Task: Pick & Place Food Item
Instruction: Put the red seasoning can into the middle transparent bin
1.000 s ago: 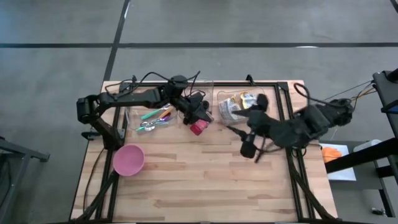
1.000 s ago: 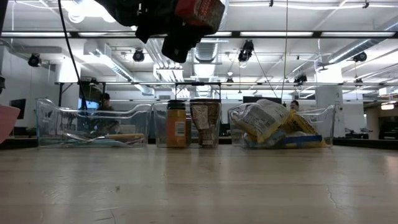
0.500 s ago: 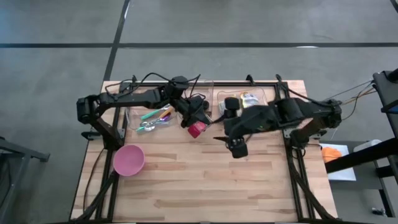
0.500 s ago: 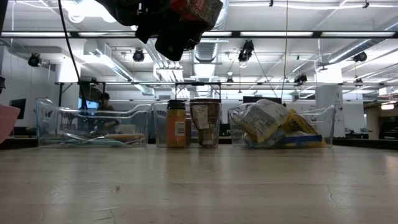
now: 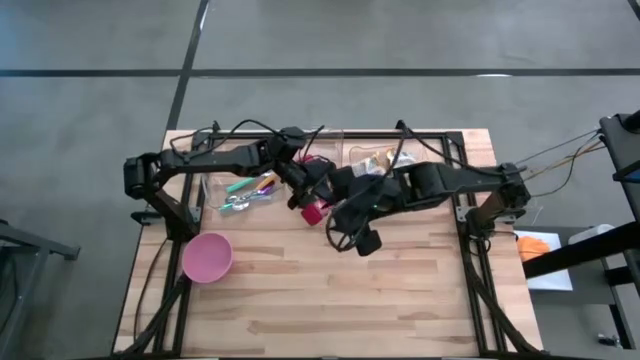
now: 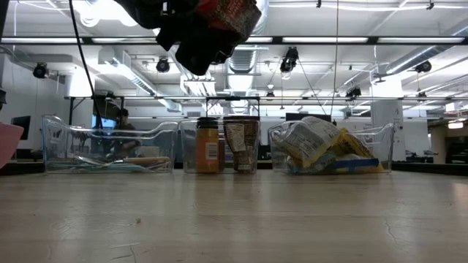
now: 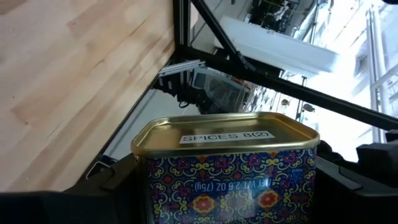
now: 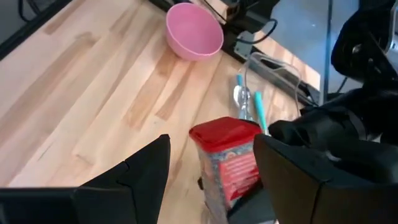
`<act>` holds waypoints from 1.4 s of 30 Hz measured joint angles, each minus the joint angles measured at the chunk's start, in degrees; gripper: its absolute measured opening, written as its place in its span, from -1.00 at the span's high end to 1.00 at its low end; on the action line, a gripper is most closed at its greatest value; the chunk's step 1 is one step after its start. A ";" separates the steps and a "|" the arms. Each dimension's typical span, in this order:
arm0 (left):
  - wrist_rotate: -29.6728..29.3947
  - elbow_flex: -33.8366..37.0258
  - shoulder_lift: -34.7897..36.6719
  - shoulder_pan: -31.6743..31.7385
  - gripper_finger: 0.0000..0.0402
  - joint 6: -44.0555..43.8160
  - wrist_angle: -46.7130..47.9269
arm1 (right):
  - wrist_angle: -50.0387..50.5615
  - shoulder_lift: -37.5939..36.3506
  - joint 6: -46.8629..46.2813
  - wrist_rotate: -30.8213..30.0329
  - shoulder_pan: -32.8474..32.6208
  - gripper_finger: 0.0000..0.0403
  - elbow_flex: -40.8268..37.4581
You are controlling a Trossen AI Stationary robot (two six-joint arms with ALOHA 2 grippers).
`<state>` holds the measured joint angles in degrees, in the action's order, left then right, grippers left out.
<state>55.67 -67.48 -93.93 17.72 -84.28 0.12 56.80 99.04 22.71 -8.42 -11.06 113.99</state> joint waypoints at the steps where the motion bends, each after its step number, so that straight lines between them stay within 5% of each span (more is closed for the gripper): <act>1: -0.37 0.00 0.00 -0.29 -0.47 -0.01 0.17 | -0.10 0.39 0.22 0.20 0.23 -0.13 0.01; 10: -1.99 0.27 -0.03 -1.01 -0.47 1.34 1.53 | 2.28 4.56 -0.92 4.80 1.48 -0.13 5.13; 22: -2.07 0.31 -0.04 -1.23 -0.47 2.76 1.67 | 16.43 15.68 5.02 5.85 1.24 -0.13 21.16; 42: -2.07 0.31 -0.04 -1.23 -0.47 4.97 4.02 | 15.00 14.92 9.30 -0.75 0.98 -0.13 20.61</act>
<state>53.60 -67.18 -93.97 16.49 -79.31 4.14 71.80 113.96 32.01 -9.17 -10.08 134.61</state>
